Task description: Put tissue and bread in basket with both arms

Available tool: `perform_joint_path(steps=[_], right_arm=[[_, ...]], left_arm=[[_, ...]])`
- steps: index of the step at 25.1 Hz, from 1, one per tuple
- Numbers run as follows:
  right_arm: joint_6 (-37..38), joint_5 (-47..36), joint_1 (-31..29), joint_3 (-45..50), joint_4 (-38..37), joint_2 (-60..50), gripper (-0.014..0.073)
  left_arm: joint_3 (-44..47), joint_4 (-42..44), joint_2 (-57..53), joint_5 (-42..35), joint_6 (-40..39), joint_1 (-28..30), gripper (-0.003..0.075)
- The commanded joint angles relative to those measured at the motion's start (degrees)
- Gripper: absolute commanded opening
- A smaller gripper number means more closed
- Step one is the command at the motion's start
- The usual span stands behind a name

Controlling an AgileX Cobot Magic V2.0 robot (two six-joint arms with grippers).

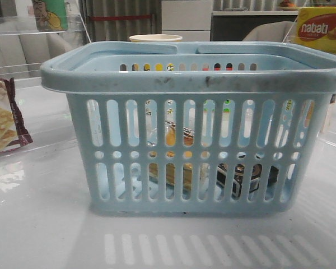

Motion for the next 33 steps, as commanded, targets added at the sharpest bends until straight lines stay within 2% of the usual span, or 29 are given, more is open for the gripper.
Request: perform_joint_path(steps=[1,13,22,33], right_arm=[[-0.08,-3.76,-0.07,-1.59,-0.96,-0.09,0.0055],[-0.08,-3.74,-0.07,-1.59,-0.96,-0.09,0.0055],[-0.08,-3.63,-0.07,-1.59,-0.96,-0.09,0.0055],[-0.08,-3.69,-0.07,-1.59,-0.96,-0.09,0.0055]], left_arm=[[2.67,-1.29,-1.35,-10.30,0.56,3.28,0.0092],[10.96,-1.29,-3.95,-24.25,0.56,9.77,0.0092],[10.83,-1.29,-3.95,-24.99,0.56,11.96,0.0091],[10.83,-1.29,-3.95,-24.99,0.56,12.00,0.0091]])
